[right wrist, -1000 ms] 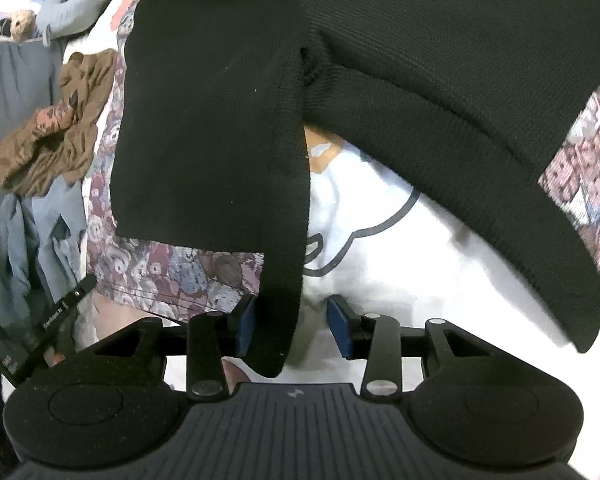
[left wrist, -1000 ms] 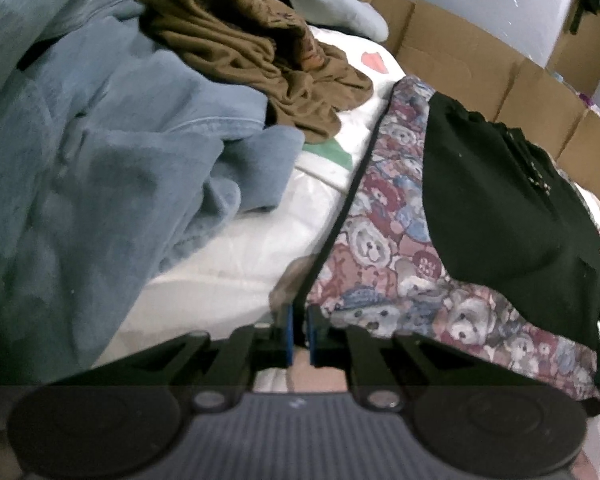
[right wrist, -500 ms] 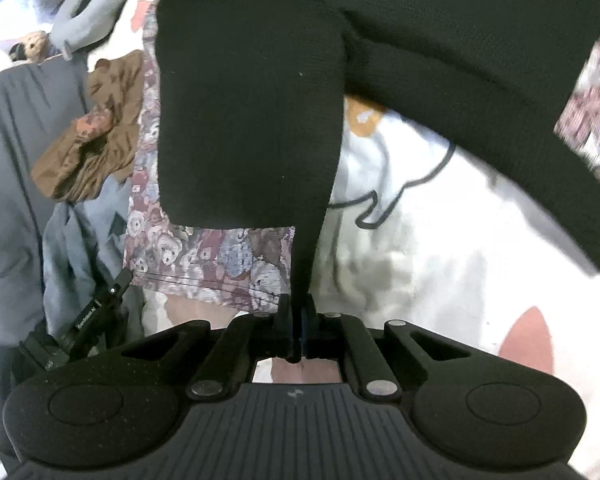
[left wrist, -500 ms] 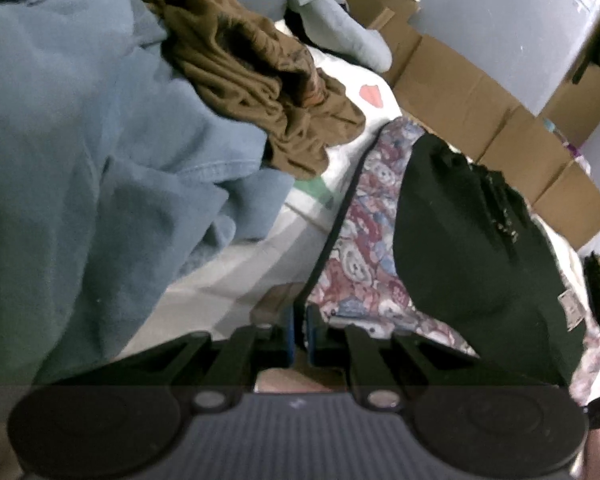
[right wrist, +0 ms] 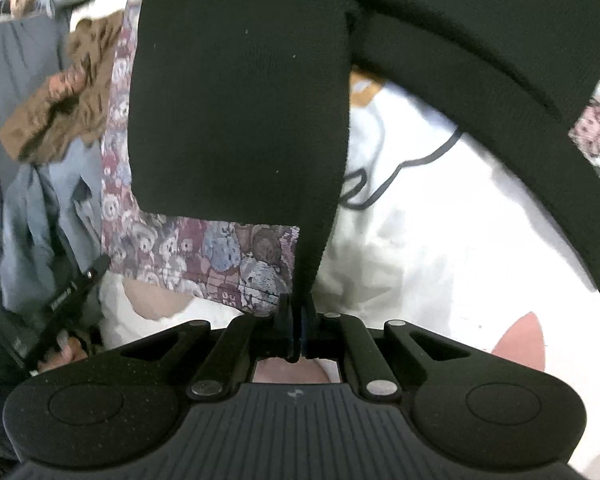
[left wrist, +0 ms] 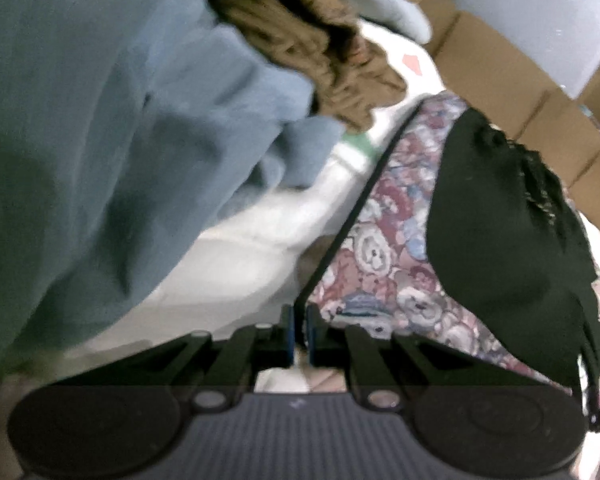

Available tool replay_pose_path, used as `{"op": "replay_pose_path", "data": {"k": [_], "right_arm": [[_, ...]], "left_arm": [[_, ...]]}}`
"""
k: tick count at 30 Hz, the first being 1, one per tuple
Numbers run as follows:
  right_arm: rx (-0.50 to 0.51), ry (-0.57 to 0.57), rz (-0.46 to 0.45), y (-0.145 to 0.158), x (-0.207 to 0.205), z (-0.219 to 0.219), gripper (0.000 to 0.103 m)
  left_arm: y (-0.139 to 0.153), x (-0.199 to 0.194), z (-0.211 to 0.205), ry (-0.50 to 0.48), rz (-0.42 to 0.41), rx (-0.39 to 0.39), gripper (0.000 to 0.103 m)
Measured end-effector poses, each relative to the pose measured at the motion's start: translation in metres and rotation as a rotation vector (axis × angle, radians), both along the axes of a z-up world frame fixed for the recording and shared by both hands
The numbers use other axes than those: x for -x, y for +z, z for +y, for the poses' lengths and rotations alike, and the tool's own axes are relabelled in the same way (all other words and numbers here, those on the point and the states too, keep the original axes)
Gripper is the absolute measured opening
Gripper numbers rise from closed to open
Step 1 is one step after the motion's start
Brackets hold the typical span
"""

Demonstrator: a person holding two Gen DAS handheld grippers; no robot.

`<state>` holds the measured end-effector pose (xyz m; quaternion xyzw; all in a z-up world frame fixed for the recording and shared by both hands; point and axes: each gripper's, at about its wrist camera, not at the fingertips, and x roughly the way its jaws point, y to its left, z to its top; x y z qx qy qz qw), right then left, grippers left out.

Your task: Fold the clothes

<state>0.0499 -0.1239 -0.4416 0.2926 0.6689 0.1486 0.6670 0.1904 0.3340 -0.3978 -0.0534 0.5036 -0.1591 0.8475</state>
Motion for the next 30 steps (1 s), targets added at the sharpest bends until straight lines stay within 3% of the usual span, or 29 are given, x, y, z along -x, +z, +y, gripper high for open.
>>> {"op": "replay_pose_path", "data": {"k": [5, 8, 10, 12, 15, 20, 30], "right_arm": [[0.056, 0.0, 0.026, -0.013, -0.005, 0.009, 0.002], [0.069, 0.025, 0.038, -0.008, -0.009, 0.016, 0.008], [0.072, 0.062, 0.034, 0.002, -0.011, 0.014, 0.026], [0.083, 0.091, 0.012, 0.016, -0.014, 0.01, 0.037], [0.106, 0.137, -0.028, 0.033, -0.025, 0.0, 0.038], [0.206, 0.186, -0.098, 0.056, -0.046, -0.024, 0.044], [0.31, 0.339, -0.282, 0.088, -0.085, -0.054, 0.044]], "left_arm": [[-0.008, -0.006, -0.003, 0.01, 0.013, -0.02, 0.009], [0.0, -0.006, -0.002, 0.021, 0.007, -0.033, 0.017], [0.008, -0.005, -0.002, 0.019, -0.01, -0.052, 0.018], [0.016, -0.008, -0.005, 0.011, -0.028, -0.06, 0.021], [0.027, -0.013, -0.011, 0.012, -0.04, -0.056, 0.028], [0.037, -0.026, -0.031, -0.004, -0.036, -0.049, 0.028], [0.046, -0.045, -0.083, -0.051, -0.055, -0.058, 0.028]]}}
